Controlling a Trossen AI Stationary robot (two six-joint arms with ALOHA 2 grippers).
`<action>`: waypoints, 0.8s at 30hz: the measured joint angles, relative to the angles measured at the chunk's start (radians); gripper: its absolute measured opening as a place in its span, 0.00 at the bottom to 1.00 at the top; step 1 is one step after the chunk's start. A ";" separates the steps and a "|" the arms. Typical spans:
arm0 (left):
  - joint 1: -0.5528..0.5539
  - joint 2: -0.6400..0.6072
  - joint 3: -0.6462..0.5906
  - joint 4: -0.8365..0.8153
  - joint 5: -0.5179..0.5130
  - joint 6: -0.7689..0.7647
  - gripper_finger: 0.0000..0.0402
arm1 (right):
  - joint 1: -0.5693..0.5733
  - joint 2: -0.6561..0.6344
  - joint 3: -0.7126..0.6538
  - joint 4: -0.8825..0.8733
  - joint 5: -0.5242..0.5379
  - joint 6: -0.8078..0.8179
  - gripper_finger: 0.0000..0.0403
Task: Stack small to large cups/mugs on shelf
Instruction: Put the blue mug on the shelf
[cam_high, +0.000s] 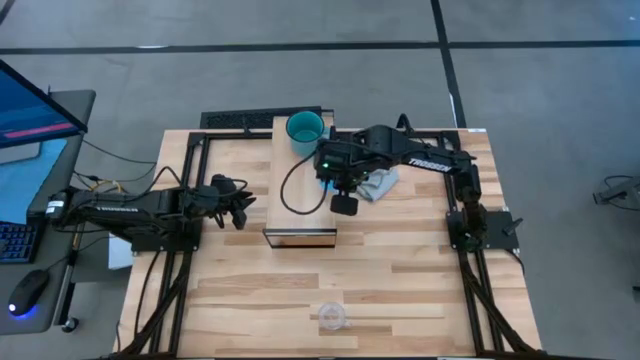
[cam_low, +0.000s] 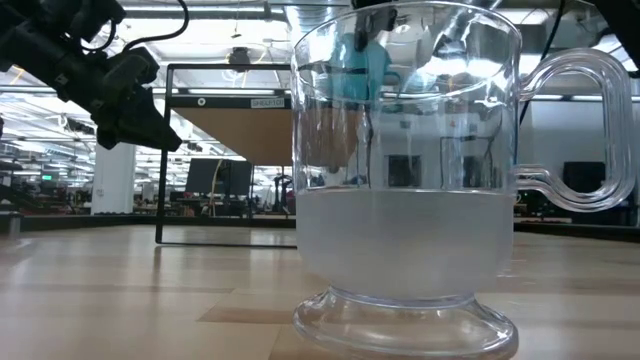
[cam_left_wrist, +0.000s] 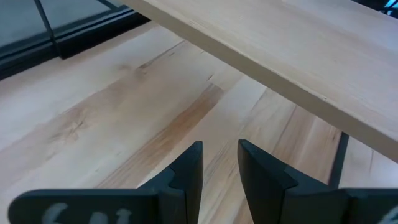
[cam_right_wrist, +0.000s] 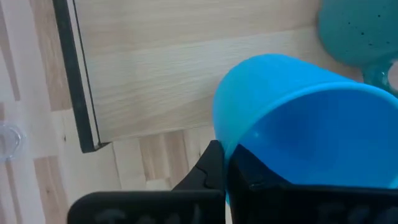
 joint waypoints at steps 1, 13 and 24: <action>0.000 0.000 0.000 0.000 0.000 -0.004 0.23 | 0.000 0.009 0.001 0.001 0.000 0.000 0.02; 0.000 0.000 0.000 0.000 0.000 -0.009 0.23 | -0.001 0.086 0.002 0.002 -0.002 -0.086 0.02; 0.000 0.000 0.000 0.000 -0.007 -0.009 0.23 | -0.003 0.084 0.002 0.002 -0.013 -0.089 0.02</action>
